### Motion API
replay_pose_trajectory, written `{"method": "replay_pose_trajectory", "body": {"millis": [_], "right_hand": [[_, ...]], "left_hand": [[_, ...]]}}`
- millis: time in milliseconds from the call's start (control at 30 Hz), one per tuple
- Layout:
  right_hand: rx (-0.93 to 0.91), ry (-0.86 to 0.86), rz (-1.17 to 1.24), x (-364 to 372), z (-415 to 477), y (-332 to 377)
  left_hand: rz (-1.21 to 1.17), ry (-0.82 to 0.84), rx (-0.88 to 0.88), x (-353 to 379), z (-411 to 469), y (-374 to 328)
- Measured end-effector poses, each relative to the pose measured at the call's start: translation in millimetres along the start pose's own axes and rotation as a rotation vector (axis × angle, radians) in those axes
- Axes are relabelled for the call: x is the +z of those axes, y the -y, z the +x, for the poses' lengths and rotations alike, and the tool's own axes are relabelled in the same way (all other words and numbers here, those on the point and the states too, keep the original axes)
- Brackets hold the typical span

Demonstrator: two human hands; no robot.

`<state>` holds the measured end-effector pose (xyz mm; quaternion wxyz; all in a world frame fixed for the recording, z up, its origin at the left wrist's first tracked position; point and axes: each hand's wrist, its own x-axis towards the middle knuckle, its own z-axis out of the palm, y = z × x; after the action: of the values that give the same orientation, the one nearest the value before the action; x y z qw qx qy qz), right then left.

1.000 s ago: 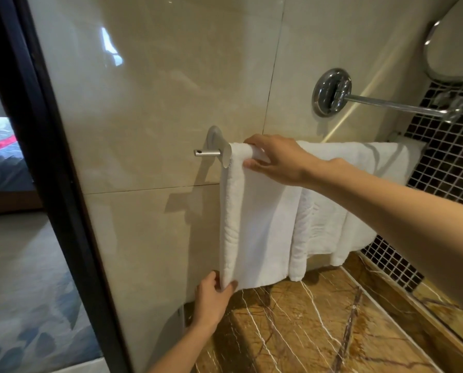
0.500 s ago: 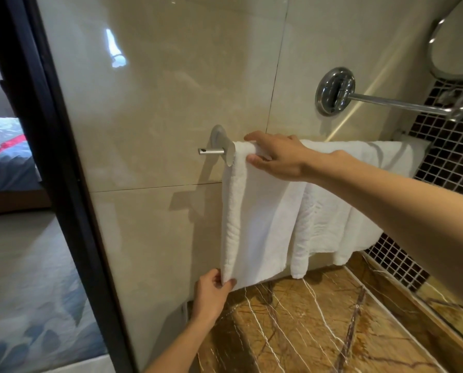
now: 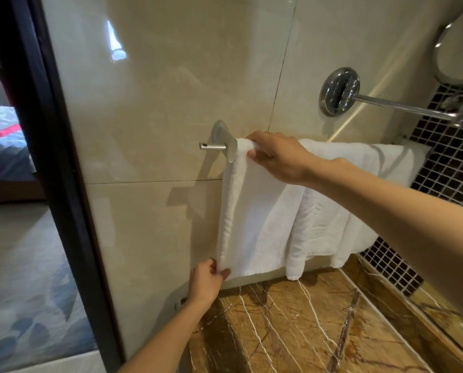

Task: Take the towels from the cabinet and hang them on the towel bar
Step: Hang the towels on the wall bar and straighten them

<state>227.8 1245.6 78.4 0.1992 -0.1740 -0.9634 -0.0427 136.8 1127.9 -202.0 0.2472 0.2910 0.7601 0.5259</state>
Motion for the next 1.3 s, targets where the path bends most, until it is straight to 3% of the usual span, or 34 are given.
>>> {"method": "replay_pose_trajectory", "body": {"millis": [233,800,1067,1300], "right_hand": [[-0.004,0.044,0.036,0.0,2.4,-3.0],[0.017,0.024,0.089,-9.1,-1.1,-8.2],[0.063,0.014,-0.030,-16.2,-4.3,-18.0],[0.128,0.061,0.073,-19.3,-8.6,-20.9]], "left_hand": [[-0.176,0.056,0.008,-3.4,7.7,-28.1],[-0.077,-0.001,0.081,-0.9,2.8,-29.4],[-0.207,-0.094,0.123,1.9,-1.8,-49.1],[-0.221,-0.164,0.128,-7.1,3.3,-54.6]]}}
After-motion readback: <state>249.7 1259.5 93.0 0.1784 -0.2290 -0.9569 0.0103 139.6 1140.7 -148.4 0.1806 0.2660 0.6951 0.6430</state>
